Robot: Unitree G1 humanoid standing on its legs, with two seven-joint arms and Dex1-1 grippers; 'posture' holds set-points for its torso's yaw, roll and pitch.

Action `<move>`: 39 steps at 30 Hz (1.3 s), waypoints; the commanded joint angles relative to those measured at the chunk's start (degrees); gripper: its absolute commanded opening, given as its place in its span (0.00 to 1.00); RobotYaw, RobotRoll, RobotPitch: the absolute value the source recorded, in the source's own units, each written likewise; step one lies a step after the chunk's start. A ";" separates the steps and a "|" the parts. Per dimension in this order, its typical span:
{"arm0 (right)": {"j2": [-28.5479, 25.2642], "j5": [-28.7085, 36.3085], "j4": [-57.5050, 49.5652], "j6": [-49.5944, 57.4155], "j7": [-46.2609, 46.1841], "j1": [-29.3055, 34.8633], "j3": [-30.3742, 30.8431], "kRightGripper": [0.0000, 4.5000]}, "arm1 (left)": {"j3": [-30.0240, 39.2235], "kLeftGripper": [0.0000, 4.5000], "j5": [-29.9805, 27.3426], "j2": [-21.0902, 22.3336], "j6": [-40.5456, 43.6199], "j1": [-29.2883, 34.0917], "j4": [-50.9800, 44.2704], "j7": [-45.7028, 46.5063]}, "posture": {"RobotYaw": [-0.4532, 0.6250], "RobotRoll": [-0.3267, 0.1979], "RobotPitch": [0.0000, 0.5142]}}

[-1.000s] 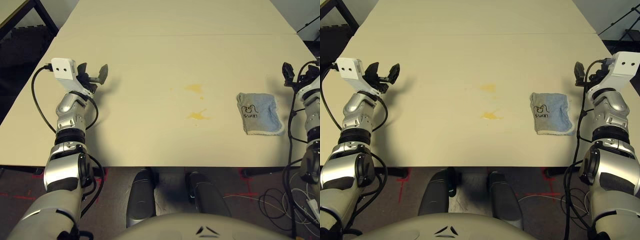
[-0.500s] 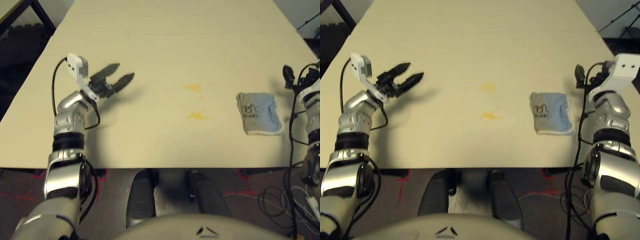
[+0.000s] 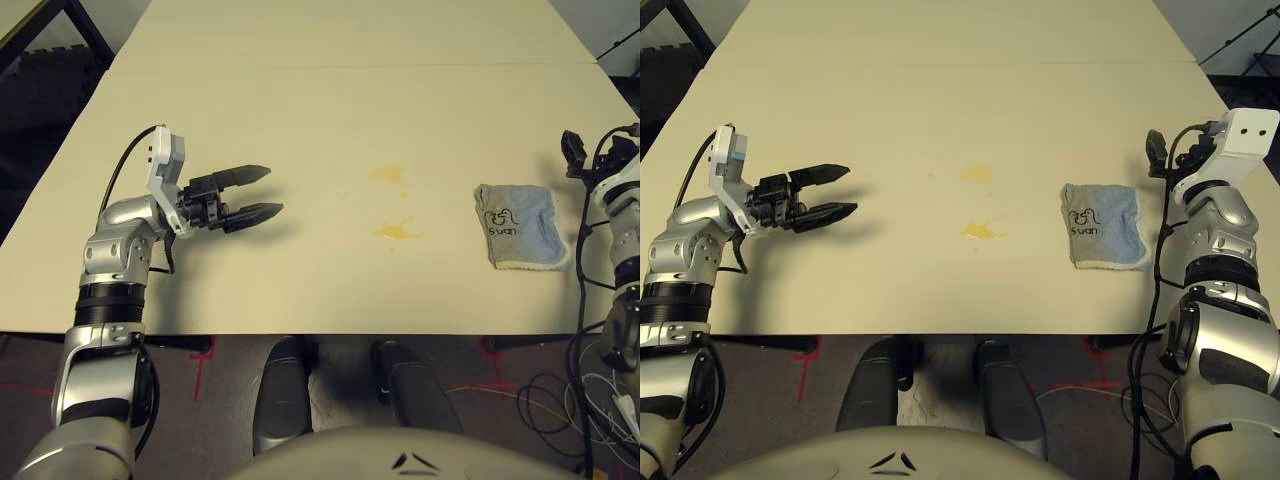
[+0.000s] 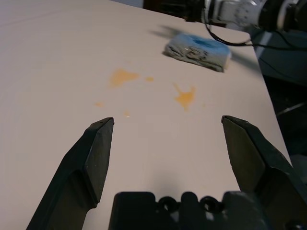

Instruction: Wipe the water off the table with a rag.

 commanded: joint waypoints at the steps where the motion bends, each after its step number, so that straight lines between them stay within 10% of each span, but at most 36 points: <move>1: -2.01 2.32 -1.92 5.47 3.70 0.90 -1.04 0.99 | -1.43 1.00 1.79 0.32 -3.81 1.76 -1.18 -1.15 | 0.51 0.62 0.36; 18: -14.94 14.75 -30.25 46.77 26.26 21.35 -2.12 0.99 | -2.98 1.00 5.19 -1.00 -12.88 1.81 4.11 0.23 | 0.48 0.62 0.39; 39: -1.72 16.02 -48.24 56.88 21.71 29.04 6.54 0.99 | -3.10 1.00 5.10 -1.06 -13.16 1.71 4.20 0.70 | 0.50 0.62 0.40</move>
